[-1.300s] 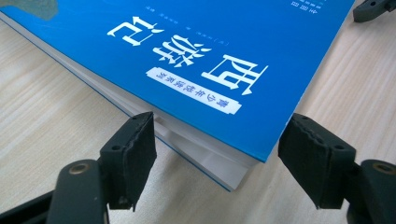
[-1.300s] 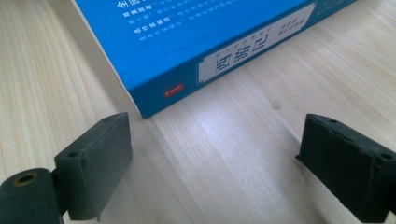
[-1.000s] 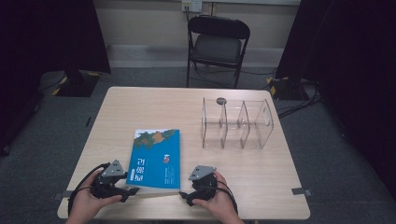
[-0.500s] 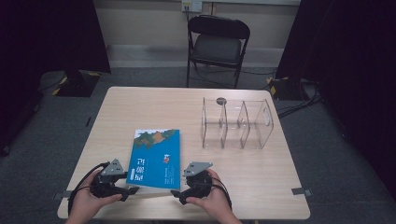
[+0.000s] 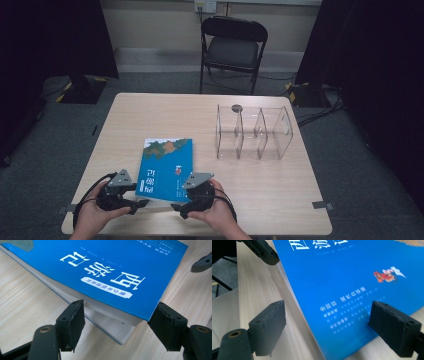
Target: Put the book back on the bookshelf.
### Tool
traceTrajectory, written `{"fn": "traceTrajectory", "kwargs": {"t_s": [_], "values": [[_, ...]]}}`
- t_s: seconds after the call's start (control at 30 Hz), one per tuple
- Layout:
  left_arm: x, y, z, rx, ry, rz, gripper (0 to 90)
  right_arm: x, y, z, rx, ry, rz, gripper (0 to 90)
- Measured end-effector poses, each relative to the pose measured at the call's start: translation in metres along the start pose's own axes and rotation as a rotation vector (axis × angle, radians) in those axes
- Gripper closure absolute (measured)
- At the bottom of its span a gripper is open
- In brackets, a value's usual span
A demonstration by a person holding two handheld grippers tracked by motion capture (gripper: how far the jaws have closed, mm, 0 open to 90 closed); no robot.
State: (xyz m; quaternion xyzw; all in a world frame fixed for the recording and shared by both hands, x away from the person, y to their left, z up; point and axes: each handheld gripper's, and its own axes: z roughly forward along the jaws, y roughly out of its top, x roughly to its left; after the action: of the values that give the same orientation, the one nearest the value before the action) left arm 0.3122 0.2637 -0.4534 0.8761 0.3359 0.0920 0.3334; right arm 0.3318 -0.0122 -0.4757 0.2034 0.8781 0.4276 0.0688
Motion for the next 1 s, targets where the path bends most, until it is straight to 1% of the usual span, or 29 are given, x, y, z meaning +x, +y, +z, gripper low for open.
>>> {"fn": "traceTrajectory", "kwargs": {"t_s": [0.2,0.33,0.4,0.43,0.47,0.5,0.57,0.7,0.77,0.87,0.9,0.93,1.0], "values": [[0.0,0.0,0.0,-0.002,0.0,-0.001,30.3,0.006,0.008,0.009,0.007,0.018,-0.025,13.3],[0.0,0.001,0.0,0.008,-0.003,-0.004,30.3,0.008,0.011,0.014,-0.002,0.018,-0.023,13.3],[0.0,0.002,0.0,0.009,-0.002,-0.006,30.3,0.01,0.012,0.017,0.001,0.01,-0.034,13.3],[0.0,0.002,-0.001,0.009,0.002,0.002,30.3,0.011,0.012,0.018,0.003,0.008,-0.043,13.3],[0.0,0.002,-0.001,0.004,-0.003,-0.011,30.3,0.012,0.013,0.02,0.004,0.001,-0.053,13.3],[0.0,0.003,-0.001,0.004,-0.003,-0.011,30.3,0.013,0.014,0.021,0.009,-0.008,-0.053,13.7],[0.0,0.003,-0.001,0.006,-0.004,-0.01,30.3,0.015,0.015,0.023,0.015,-0.023,-0.08,14.0],[0.0,0.003,-0.001,0.001,0.0,-0.008,30.3,0.018,0.016,0.028,0.011,-0.049,-0.116,14.1],[0.0,0.004,-0.002,0.001,0.0,-0.006,30.3,0.02,0.016,0.03,0.009,-0.07,-0.126,14.1],[0.001,0.004,-0.002,-0.001,-0.004,-0.011,30.3,0.024,0.017,0.034,0.012,-0.1,-0.163,14.4],[0.001,0.004,-0.002,-0.001,-0.004,-0.01,30.4,0.025,0.017,0.035,0.009,-0.109,-0.164,15.8],[0.0,0.004,-0.001,-0.002,-0.007,-0.018,30.4,0.026,0.017,0.036,0.006,-0.123,-0.17,17.8],[0.0,0.004,-0.002,-0.001,-0.007,-0.018,30.4,0.027,0.017,0.037,-0.004,-0.139,-0.179,23.3]]}}
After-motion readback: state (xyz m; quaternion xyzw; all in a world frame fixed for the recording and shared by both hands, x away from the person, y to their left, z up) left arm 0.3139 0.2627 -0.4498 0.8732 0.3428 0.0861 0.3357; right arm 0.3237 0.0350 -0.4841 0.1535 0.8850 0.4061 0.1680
